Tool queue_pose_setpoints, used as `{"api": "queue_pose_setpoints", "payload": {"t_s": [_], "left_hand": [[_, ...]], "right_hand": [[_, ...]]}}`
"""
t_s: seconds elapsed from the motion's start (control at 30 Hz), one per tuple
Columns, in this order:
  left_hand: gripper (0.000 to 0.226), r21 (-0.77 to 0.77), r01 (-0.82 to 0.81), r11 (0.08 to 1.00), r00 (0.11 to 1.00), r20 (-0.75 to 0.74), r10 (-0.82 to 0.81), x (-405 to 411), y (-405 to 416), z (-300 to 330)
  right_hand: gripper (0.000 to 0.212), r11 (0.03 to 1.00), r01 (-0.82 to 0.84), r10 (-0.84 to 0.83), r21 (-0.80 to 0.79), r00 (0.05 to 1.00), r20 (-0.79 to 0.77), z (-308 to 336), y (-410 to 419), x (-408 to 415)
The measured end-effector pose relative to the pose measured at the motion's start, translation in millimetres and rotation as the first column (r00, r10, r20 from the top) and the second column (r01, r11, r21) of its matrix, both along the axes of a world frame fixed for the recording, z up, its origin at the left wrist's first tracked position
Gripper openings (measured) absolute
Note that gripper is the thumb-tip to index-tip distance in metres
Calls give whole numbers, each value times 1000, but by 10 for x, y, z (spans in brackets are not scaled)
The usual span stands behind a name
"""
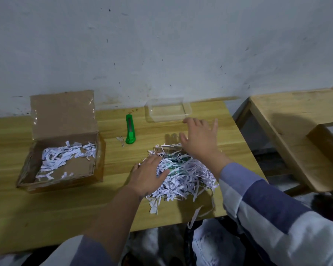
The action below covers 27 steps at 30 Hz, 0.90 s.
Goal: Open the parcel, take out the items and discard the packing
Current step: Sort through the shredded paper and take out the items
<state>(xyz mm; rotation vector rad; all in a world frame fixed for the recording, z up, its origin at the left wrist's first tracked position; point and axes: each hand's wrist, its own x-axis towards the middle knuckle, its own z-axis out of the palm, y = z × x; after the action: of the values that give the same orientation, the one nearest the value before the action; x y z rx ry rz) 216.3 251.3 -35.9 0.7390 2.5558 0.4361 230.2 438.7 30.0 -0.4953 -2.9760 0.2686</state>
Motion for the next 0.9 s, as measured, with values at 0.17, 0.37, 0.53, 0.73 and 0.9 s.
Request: {"api": "queue_pose_setpoints", "payload": {"t_s": [0.17,0.37,0.53,0.73,0.9], "left_hand": [[62,20,12,1000,1000,-21,-12,-13,-5,-27],[65,1,0,1000,1000,16,0,11,-18,-4],[72,25,-84,996,995,55,82,14,26,117],[66,344,-237,908,951,-108,290,-64,300,475],[50,354,-288,890,947,-34,320,-78,512,778]], "right_hand": [[40,915,-390,403,-102,889,215,-137,-352,-216],[26,951,-303,308,-59,925,223,-161,-342,-291],[26,944,-148,167,-296,985,40,85,-134,-255],[15,711,-37,-59,-703,992,-112,423,45,-139],[9,362,-65,-219,-930,964,-153,550,90,62]]}}
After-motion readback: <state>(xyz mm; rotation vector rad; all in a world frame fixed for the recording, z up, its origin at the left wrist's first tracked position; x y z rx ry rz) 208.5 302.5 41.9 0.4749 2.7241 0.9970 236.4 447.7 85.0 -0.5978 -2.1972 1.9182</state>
